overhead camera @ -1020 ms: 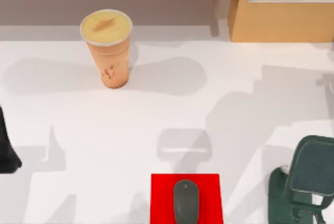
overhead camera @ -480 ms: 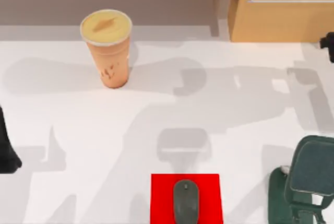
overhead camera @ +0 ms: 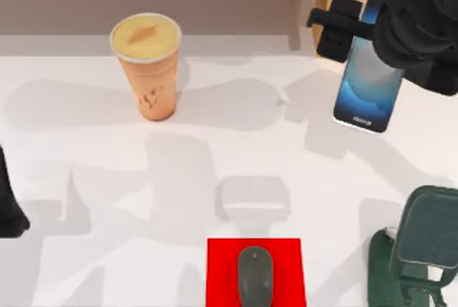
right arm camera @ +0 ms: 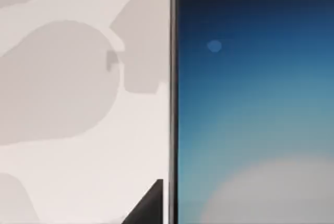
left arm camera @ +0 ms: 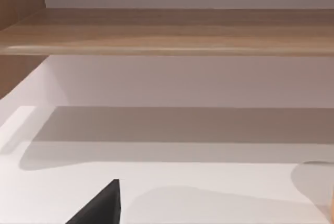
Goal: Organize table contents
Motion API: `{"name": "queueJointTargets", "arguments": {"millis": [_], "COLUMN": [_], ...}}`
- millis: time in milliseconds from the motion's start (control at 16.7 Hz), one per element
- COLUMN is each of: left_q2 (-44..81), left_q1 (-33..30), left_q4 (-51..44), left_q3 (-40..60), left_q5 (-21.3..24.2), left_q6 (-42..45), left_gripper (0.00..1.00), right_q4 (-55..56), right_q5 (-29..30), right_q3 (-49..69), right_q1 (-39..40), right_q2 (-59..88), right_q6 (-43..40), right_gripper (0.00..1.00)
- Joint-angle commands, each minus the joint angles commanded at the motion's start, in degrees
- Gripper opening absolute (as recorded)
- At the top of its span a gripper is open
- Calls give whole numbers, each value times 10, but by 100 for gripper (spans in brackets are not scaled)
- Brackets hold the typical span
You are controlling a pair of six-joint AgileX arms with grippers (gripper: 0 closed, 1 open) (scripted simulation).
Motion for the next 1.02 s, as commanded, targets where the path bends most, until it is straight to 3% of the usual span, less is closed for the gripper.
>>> {"name": "queueJointTargets", "arguments": {"millis": [300,660,1020], "left_q2": [0,0,0], "left_q1": [0,0,0], "left_q4": [0,0,0], "left_q3": [0,0,0], "left_q5": [0,0,0], "left_q6": [0,0,0], "left_gripper": [100,100,100], "right_q4": [-31,-91,-223], "right_q5": [88,192,321], "right_q3": [-57,-121,-250], "right_q1": [158,315,473], "right_q2": [-84,-154,-197], "right_q6": [236,400,561], "right_gripper": [0,0,0]}}
